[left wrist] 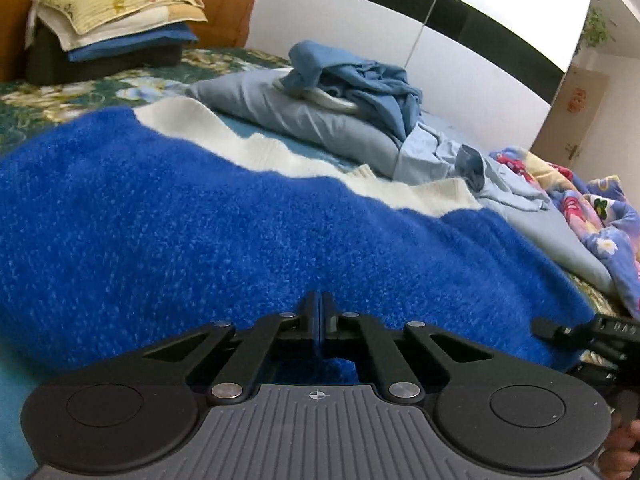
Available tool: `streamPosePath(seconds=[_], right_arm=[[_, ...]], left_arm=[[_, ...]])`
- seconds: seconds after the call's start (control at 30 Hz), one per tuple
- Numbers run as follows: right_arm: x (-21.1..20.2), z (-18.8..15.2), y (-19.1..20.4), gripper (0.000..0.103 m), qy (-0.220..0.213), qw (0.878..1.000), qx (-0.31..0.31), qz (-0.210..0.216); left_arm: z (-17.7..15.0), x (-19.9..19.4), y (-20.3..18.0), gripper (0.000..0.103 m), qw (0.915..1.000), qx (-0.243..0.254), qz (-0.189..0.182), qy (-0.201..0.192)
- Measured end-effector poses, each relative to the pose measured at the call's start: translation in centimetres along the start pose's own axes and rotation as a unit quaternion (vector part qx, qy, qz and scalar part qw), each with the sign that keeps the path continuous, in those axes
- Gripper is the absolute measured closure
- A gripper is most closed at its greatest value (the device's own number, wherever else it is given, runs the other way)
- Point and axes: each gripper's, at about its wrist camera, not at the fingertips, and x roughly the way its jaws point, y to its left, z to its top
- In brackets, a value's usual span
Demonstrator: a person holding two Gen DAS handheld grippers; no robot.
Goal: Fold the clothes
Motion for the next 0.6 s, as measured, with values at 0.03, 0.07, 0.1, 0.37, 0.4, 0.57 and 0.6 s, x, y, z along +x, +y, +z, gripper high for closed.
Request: streamPosePath(seconds=[0.03, 0.07, 0.1, 0.37, 0.4, 0.57, 0.6], right_arm=[[-0.1, 0.0, 0.2, 0.078, -0.002, 1.000, -0.004, 0.001], [-0.1, 0.1, 0.4, 0.079, -0.004, 1.000, -0.006, 0.002], [-0.2, 0.2, 0.8, 0.081, -0.007, 1.000, -0.010, 0.002], [-1.6, 1.7, 5.9, 0.086, -0.032, 0.998, -0.044, 0.042], [-1.6, 1.8, 7.0, 0.087, -0.033, 0.997, -0.055, 0.050], [-1.0, 1.6, 13.0, 0.087, -0.026, 0.989, -0.114, 0.091], [-0.7, 1.3, 14.3, 0.087, -0.022, 0.987, -0.126, 0.099]], left_arm=[[-0.1, 0.0, 0.0, 0.103, 1.0000, 0.002, 0.002, 0.000], [-0.2, 0.2, 0.0, 0.103, 1.0000, 0.004, 0.004, 0.001], [-0.2, 0.2, 0.0, 0.103, 1.0000, 0.004, 0.004, 0.002], [-0.3, 0.6, 1.2, 0.103, 0.9996, -0.020, -0.020, 0.003], [-0.3, 0.6, 1.3, 0.103, 0.9995, -0.024, -0.023, 0.003], [-0.3, 0.7, 1.8, 0.103, 0.9988, -0.035, -0.034, 0.002], [-0.3, 0.8, 1.9, 0.103, 0.9986, -0.037, -0.037, 0.002]])
